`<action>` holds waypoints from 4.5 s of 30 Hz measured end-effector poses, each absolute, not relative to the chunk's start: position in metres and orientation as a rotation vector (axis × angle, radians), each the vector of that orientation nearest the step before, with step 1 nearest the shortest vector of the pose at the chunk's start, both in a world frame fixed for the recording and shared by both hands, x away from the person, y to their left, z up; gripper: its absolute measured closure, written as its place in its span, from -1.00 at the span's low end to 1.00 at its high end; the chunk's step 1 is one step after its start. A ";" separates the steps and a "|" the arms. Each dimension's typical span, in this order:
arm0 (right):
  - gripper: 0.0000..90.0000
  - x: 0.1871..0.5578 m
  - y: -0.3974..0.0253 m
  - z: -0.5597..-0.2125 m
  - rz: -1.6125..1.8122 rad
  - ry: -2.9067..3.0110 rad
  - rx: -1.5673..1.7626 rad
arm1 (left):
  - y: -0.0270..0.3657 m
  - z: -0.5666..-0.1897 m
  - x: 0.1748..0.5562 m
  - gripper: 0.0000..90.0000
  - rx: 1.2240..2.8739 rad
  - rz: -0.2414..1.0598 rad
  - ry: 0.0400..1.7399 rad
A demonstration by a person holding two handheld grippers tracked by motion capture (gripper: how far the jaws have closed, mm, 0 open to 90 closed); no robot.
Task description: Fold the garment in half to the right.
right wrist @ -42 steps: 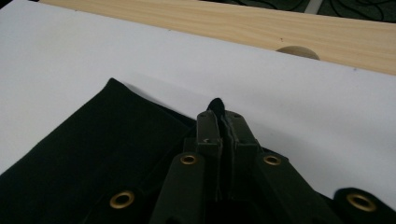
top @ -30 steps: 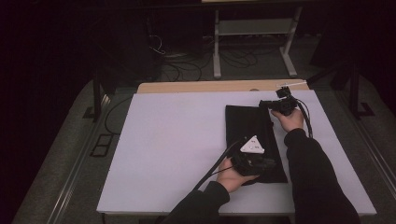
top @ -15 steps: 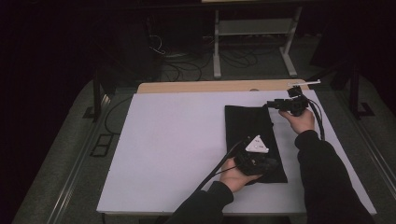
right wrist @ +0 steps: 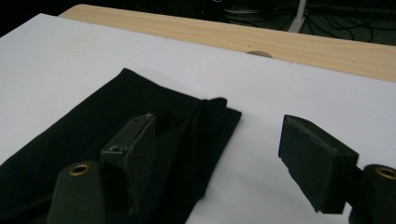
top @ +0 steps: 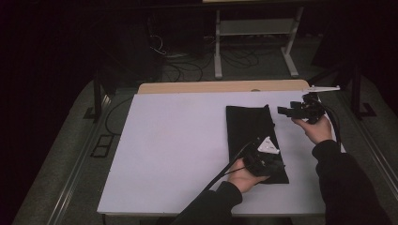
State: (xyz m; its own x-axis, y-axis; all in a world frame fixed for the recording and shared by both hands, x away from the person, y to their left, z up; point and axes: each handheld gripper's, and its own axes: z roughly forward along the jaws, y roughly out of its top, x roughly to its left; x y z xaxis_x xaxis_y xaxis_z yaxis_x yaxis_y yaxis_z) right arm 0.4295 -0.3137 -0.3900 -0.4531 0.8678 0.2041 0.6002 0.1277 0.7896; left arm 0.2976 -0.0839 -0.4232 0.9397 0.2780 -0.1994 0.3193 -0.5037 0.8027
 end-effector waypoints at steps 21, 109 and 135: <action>-0.78 0.385 -0.344 -0.393 1.273 2.024 1.460 | -0.098 -0.430 0.301 0.68 2.186 -0.104 0.446; -1.00 0.284 -0.342 -0.401 1.328 2.089 1.308 | 0.082 -0.380 0.318 -1.00 2.021 0.170 0.608; -1.00 0.282 -0.342 -0.407 1.313 2.096 1.321 | 0.159 -0.392 0.304 -1.00 1.973 0.232 0.703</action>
State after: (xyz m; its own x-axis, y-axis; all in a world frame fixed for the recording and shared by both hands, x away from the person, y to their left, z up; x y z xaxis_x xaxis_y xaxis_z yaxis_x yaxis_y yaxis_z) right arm 0.2815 -0.3424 -0.4066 -0.5119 0.8397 0.1812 0.5294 0.1422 0.8364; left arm 0.3043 0.1590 -0.3923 0.8138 0.5662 -0.1311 0.3773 -0.3432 0.8602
